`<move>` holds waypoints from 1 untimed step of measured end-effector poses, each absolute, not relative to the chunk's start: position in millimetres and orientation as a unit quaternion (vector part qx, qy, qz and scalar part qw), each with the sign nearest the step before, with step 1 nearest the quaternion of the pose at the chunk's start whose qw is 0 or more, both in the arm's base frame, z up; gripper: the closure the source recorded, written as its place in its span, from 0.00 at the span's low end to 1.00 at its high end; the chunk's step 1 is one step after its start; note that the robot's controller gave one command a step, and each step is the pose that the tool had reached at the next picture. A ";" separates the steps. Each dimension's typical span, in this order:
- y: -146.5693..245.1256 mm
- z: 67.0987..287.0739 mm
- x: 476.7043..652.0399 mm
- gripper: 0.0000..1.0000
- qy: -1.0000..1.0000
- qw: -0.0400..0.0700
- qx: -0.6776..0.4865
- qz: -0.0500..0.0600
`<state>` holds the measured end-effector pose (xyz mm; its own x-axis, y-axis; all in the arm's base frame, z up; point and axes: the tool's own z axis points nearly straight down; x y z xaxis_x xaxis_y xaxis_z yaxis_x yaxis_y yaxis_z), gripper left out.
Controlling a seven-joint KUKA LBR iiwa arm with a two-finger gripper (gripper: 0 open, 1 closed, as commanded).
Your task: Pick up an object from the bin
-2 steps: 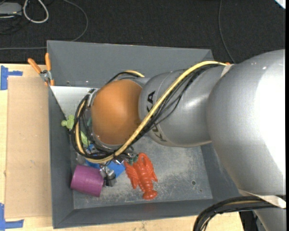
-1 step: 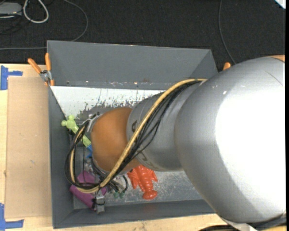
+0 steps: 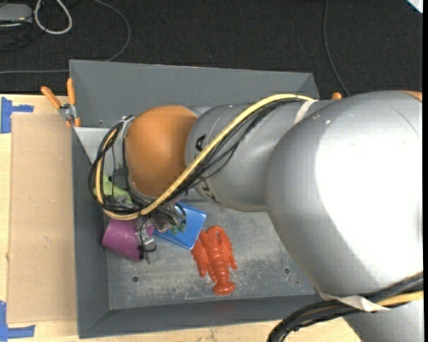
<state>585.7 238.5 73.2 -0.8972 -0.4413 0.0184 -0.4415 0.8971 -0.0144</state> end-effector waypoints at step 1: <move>238.4 73.2 585.7 1.00 -0.974 0.007 0.226 0.009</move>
Offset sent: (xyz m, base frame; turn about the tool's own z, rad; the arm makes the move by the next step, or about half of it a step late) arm 0.0000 0.0000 0.0091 0.0004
